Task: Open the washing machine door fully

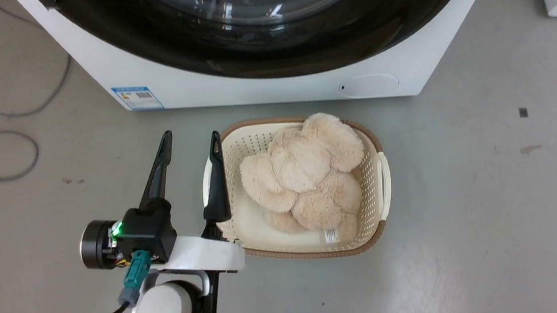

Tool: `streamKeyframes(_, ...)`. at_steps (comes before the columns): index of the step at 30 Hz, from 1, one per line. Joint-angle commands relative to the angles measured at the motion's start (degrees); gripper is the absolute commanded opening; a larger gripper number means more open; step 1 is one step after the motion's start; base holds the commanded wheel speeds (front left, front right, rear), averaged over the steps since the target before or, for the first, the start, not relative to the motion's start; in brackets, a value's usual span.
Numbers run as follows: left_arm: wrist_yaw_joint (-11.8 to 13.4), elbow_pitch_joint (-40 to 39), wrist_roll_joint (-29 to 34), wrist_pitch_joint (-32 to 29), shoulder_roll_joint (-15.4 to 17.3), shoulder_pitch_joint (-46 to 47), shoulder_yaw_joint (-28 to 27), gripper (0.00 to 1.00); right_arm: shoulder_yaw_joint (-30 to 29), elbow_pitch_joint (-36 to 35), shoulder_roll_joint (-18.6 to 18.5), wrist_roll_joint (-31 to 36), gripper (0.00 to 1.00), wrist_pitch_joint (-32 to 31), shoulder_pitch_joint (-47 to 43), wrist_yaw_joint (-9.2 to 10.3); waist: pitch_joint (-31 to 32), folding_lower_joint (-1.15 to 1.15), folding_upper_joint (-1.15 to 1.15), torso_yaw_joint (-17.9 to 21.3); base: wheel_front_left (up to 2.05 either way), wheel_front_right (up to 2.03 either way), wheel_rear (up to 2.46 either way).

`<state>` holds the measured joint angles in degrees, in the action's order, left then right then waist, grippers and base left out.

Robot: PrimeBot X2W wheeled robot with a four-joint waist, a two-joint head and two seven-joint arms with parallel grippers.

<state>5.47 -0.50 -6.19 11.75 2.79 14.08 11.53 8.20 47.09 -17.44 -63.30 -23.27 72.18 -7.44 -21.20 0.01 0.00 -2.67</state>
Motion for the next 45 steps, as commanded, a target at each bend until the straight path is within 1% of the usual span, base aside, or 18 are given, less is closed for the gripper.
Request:
streamKeyframes(1, 0.4, -0.4, -0.3, 0.8, 0.1, 1.3, 0.5, 1.00, 1.0, 1.9, -0.4, -1.6, 0.00, -1.5, 3.8, -0.04, -1.2, -0.01, 0.00, -0.3, 0.00, 0.00, 0.00)
streamKeyframes(7, 0.8, -0.5, -0.8, 1.5, 0.1, 3.0, 1.3, 1.00, 4.0, 5.7, 0.3, -3.0, 0.00, -5.6, 10.5, -0.04, -3.7, -0.01, 0.00, -0.5, 0.00, 0.00, 0.00)
streamKeyframes(14, 1.5, -0.5, -1.6, 2.3, 0.1, 4.8, 2.6, 1.00, 7.0, 9.7, 0.2, -4.9, 0.00, -10.6, 16.9, -0.04, -6.3, -0.01, 0.00, -1.0, 0.00, 0.00, 0.00)
streamKeyframes(20, 2.1, 0.0, -2.3, 3.0, 0.1, 5.6, 3.6, 1.00, 8.8, 11.5, -0.8, -8.6, 0.00, -17.3, 19.1, -0.04, -6.8, -0.01, 0.00, -1.2, 0.00, 0.00, 0.00)
streamKeyframes(21, 2.1, 0.0, -2.3, 3.0, 0.1, 5.6, 3.6, 1.00, 8.8, 11.5, -0.8, -8.6, 0.00, -17.3, 19.1, -0.04, -6.8, -0.01, 0.00, -1.2, 0.00, 0.00, 0.00)
streamKeyframes(23, 2.3, 0.3, -2.5, 3.2, 0.1, 5.9, 3.9, 1.00, 9.2, 11.9, -1.2, -9.7, 0.00, -19.2, 19.5, -0.05, -6.9, -0.01, 0.00, -1.2, 0.00, 0.00, 0.00)
streamKeyframes(30, 2.4, 0.9, -2.6, 3.2, 0.1, 5.3, 4.1, 1.00, 9.7, 9.9, -1.3, -10.6, 0.00, -24.1, 15.6, -0.05, -5.0, -0.01, 0.00, -0.7, 0.00, 0.00, 0.00)
streamKeyframes(33, 2.1, 1.7, -2.6, 3.2, 0.1, 4.8, 3.8, 1.00, 9.8, 8.7, -1.1, -11.2, 0.00, -25.8, 13.1, -0.05, -3.8, -0.01, 0.00, -0.6, 0.00, 0.00, 0.00)
streamKeyframes(45, 1.4, 4.1, -2.7, 3.2, 0.1, 2.1, 2.9, 1.00, 9.5, 2.4, 0.6, -14.0, 0.00, -29.7, 0.6, -0.05, 1.2, -0.01, 0.00, -0.5, 0.00, 0.00, 0.00)
